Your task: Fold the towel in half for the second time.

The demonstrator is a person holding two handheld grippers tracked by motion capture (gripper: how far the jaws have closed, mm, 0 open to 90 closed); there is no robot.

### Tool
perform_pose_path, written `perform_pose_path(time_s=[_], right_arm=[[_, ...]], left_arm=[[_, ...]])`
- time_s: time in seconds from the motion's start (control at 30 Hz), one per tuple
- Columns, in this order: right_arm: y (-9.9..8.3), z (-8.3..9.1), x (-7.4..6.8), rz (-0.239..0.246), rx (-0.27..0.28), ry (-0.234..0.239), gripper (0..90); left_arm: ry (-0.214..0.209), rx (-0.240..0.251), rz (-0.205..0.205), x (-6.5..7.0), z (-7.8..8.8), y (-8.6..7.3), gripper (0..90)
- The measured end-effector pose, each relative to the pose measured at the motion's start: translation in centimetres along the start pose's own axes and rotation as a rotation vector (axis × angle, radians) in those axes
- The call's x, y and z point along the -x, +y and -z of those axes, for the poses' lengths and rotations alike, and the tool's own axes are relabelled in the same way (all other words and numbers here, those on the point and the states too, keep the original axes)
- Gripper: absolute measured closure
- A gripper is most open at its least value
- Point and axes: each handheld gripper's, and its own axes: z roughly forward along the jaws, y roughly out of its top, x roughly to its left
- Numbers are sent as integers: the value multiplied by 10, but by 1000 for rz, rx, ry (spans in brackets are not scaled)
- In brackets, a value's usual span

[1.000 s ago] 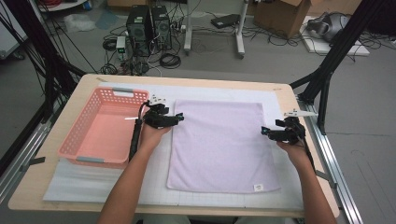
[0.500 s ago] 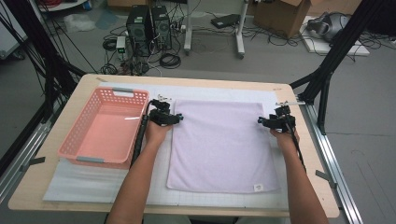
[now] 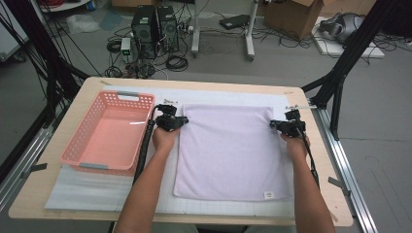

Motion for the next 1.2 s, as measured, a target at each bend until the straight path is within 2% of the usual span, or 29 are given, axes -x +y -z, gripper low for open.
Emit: perform_pose_path(time_s=[0.07, 0.17, 0.27, 0.37, 0.43, 0.57, 0.63, 0.87, 1.03, 1.1, 1.2], right_arm=[[1, 9, -1, 10, 11, 13, 856], [0, 23, -4, 40, 42, 23, 856], [-3, 39, -5, 37, 78, 50, 855], [-5, 55, -9, 56, 112, 71, 855], [-5, 65, -13, 64, 118, 90, 854], [-9, 84, -22, 105, 158, 102, 853], [-13, 92, -26, 115, 160, 109, 852], [-36, 109, -38, 155, 155, 127, 852], [-60, 113, -38, 138, 143, 136, 852], [-69, 113, -37, 124, 131, 141, 852], [-80, 111, -37, 112, 105, 143, 852]], left_arm=[[-16, 29, -7, 3, 8, 4, 846], [-40, 43, -24, 7, 20, 8, 845], [-56, 55, -37, 11, 33, 12, 846], [-71, 59, -88, 19, 47, 15, 846], [-85, 98, -85, 23, 58, 13, 846], [-111, 100, -84, 25, 70, 6, 845], [-132, 110, -90, 26, 82, -7, 845], [-170, 101, -127, 35, 103, -40, 845], [-208, 81, -120, 38, 109, -61, 844], [-207, 75, -139, 40, 110, -66, 844], [-219, 63, -141, 41, 109, -74, 843]])
